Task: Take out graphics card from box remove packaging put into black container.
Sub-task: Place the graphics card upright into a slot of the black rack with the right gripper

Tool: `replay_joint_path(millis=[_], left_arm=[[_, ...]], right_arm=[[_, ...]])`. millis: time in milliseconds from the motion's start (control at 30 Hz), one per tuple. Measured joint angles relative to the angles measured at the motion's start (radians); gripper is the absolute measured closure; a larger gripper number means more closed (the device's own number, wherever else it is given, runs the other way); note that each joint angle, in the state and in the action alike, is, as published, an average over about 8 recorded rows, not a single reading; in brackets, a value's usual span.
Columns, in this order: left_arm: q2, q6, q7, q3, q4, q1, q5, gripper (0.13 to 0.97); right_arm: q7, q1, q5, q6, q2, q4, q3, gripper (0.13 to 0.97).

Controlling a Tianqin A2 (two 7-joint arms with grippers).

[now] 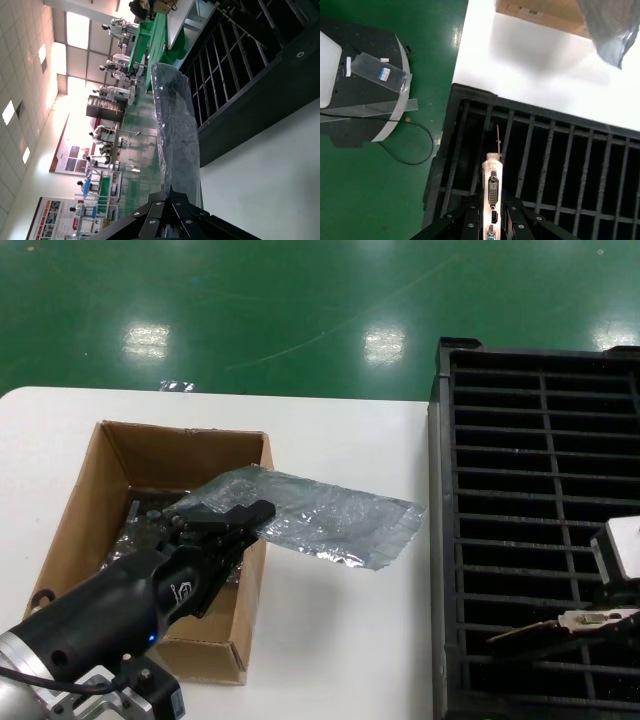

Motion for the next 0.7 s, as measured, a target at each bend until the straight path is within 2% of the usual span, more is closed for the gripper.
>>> replay_joint_path(millis=[700], left_arm=[[0.000,0.000,0.000,0.000,0.000,0.000,0.000,0.959]], right_arm=[[-0.012,-0.012,-0.012,0.000,-0.001,-0.047,0.000,0.905]])
